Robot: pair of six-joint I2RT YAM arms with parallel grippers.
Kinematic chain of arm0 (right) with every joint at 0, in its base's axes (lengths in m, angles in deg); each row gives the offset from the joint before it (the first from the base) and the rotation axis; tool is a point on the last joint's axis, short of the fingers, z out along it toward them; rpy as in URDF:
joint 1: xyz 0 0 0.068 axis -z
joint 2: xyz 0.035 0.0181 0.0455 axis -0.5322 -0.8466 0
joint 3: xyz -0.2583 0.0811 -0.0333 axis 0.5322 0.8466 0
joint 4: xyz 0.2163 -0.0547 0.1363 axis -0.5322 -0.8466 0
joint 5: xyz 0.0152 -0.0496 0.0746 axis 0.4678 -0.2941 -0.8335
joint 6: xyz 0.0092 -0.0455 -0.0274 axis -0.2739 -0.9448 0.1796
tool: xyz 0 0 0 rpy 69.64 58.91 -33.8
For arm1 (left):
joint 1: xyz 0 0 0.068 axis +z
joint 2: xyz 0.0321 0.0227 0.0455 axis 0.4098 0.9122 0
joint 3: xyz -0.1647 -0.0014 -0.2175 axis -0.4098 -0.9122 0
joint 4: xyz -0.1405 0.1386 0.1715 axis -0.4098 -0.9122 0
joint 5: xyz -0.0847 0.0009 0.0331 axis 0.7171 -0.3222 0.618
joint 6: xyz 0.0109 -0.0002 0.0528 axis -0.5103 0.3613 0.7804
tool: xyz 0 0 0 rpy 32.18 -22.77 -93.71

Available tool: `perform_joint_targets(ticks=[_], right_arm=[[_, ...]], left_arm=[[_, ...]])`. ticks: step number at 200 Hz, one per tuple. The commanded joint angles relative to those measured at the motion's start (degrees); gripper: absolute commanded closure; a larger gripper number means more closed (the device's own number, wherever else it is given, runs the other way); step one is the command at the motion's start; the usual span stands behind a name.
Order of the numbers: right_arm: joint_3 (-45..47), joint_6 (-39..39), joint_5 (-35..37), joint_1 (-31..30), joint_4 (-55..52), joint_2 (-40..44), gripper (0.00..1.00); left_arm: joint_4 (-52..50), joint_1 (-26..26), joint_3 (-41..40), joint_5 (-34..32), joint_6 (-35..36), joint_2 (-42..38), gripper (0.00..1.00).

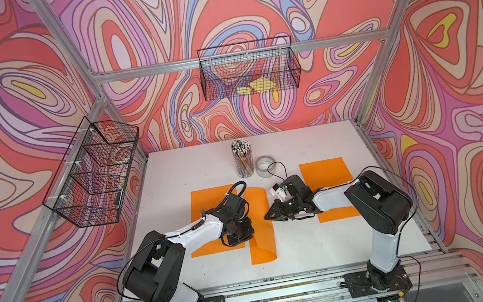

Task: Fold the rectangular paper in half along the long edge
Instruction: Fold the paper at the center of the board.

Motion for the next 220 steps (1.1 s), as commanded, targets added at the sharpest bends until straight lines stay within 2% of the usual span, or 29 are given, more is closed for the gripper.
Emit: perform_joint_targets(ticks=[1, 46, 102, 132, 155, 190, 220], right_arm=[[-0.49, -0.82, 0.37, -0.44, 0.67, -1.38, 0.84], [-0.28, -1.43, 1.2, -0.48, 0.08, -2.53, 0.84], [0.27, -1.32, 1.07, -0.49, 0.82, -3.64, 0.84], [0.85, -1.17, 0.66, -0.49, 1.48, -4.03, 0.84], [1.04, -1.32, 0.51, -0.49, 1.36, -4.04, 0.84], [1.22, -1.6, 0.61, -0.49, 1.05, -3.78, 0.84], [1.02, -1.4, 0.37, -0.49, 1.21, -4.02, 0.84]], left_arm=[[-1.25, -0.22, -0.5, -0.26, -0.3, -0.83, 0.99], [-5.23, 0.63, -0.15, -1.57, 0.88, -3.38, 0.99], [-17.41, 7.16, -0.68, -4.52, 5.07, -17.5, 0.95], [-18.81, 10.69, -0.94, -4.2, 5.94, -21.38, 0.92], [-15.27, 11.01, 0.2, -1.68, 5.77, -19.14, 0.92], [-10.16, 11.0, 5.39, 3.29, 6.43, -10.76, 0.94], [-14.56, 10.56, 13.59, -1.33, 8.93, -4.25, 0.96]])
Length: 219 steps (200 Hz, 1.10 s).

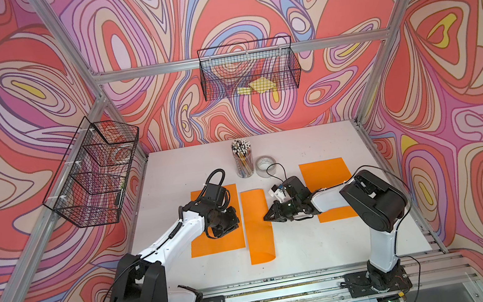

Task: Fold the rectangular paper in half along the long edge
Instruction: Fold the paper at the center of the board.

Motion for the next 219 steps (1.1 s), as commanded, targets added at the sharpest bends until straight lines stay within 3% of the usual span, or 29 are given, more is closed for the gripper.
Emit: perform_joint_targets(ticks=[1, 78, 219], right_arm=[[0.97, -0.75, 1.2, -0.34, -1.45, -1.95, 0.84], [0.32, -0.9, 0.7, -0.31, -1.49, -3.0, 0.84], [0.5, -1.02, 0.5, -0.33, -1.67, -3.4, 0.84]], left_arm=[[-1.93, 0.0, 6.54, -2.17, 2.96, 3.56, 0.96], [0.24, -2.02, 11.5, -0.95, 4.92, 19.25, 0.99], [4.24, -3.05, 7.73, -1.41, 3.92, 25.53, 1.0]])
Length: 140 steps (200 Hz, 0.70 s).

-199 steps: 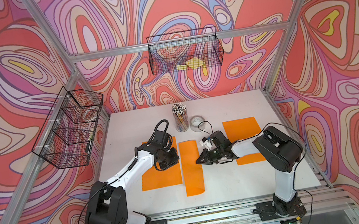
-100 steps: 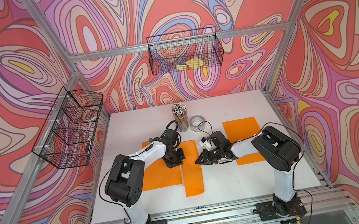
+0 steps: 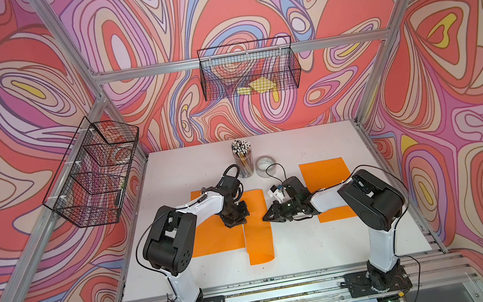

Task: Fold the rectangular paper in half along the long edge
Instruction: Fold the paper at the center of the board.

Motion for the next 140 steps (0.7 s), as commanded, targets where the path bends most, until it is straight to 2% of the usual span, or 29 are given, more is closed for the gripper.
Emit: perform_joint_targets(ticks=[1, 92, 140], right_arm=[[0.57, -0.98, 2.32, -0.36, -3.52, -2.25, 0.84], [0.35, -4.33, 4.53, 0.31, -9.37, 2.28, 0.69], [5.04, -2.69, 3.06, 5.79, -6.5, 10.02, 0.64]], left_arm=[[0.02, -1.03, -1.68, -1.49, 0.1, 2.97, 1.0], [2.12, -1.25, -6.09, -1.5, -0.85, 3.13, 1.0], [2.13, -1.25, -6.92, -1.82, -0.94, 2.25, 1.0]])
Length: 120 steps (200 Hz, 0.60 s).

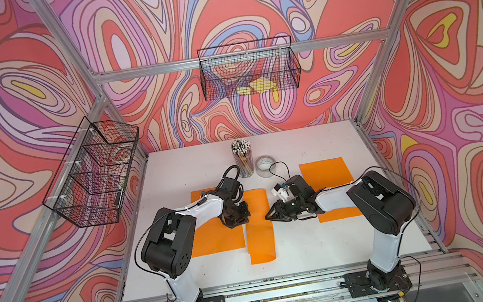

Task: Fold the rectangular paper in half along the long edge
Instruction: Fold the paper at the center of the board.

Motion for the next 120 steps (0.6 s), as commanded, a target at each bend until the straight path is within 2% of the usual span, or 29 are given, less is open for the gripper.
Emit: perform_joint_targets(ticks=[1, 19, 36, 95, 120], right_arm=[[2.62, -0.2, 1.19, 3.71, -1.52, 4.91, 0.63], [3.69, -1.58, 0.63, 6.9, -3.27, 8.21, 0.59], [2.35, -4.87, 1.56, 7.19, -7.16, 8.55, 0.59], [1.15, -2.36, -4.65, 7.04, 3.64, -1.88, 0.57], [-0.66, -2.45, -4.35, 4.65, 4.19, -3.99, 0.57]], left_arm=[[-3.46, -0.86, -3.53, -3.32, -0.51, 3.47, 1.0], [-3.2, -0.86, -3.7, -3.03, -0.51, 3.6, 1.0], [-2.85, -0.86, -3.86, -2.83, -0.7, 3.78, 1.0], [-2.91, -0.86, -4.06, -2.65, -0.87, 3.45, 1.0], [-3.37, -0.86, -3.88, -3.0, -0.69, 3.33, 1.0]])
